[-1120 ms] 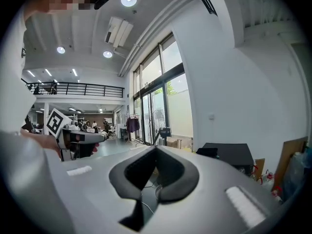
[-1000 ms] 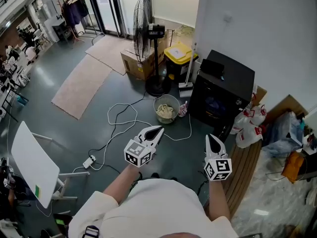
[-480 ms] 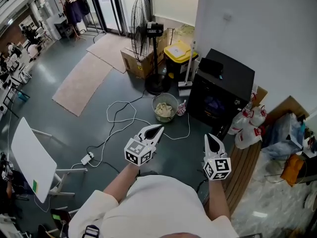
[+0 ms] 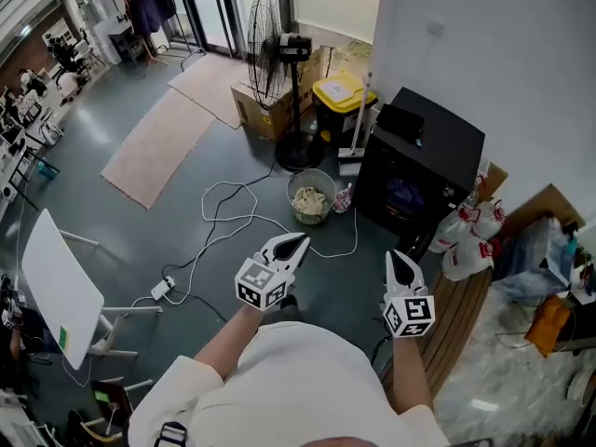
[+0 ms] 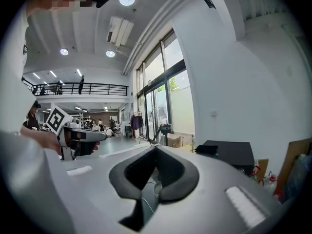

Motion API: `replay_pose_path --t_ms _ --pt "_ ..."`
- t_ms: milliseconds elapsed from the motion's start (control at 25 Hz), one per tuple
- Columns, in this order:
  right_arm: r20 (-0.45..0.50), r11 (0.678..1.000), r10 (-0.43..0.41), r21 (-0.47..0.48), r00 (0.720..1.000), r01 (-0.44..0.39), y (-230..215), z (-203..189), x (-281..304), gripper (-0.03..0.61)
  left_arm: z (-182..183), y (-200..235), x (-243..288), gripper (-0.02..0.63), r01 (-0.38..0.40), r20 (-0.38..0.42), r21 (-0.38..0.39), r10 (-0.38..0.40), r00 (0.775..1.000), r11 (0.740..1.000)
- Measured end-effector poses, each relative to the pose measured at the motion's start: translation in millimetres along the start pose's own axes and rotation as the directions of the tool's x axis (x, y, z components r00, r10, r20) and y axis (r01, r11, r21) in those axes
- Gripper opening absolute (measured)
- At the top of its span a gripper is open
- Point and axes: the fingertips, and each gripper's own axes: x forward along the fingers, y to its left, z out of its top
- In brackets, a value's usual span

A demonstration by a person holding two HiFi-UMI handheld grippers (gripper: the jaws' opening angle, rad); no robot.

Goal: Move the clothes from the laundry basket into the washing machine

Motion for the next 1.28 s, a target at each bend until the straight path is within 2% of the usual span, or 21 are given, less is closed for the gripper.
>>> replay_pose_path --t_ms 440,840,1280 --pt "-0.015 0.999 -0.041 -0.01 0.999 0.041 -24.6 -9.0 51.6 0.011 1.0 42.3 41.8 0.006 0.024 -0.003 -0.009 -0.024 1.0 1.0" --pt "-0.009 0.998 -0.062 -0.034 0.998 0.062 -44.4 10.2 147.2 0.011 31.6 128.8 100.3 0.006 0.045 0.002 0.001 -0.045 0.999 0.999" --pt "-0.036 0.995 -0.103 0.0 0.994 0.103 -67.1 20.1 266.0 0.011 58.5 229.5 168.0 0.006 0.085 -0.038 0.007 -0.085 0.996 0.996"
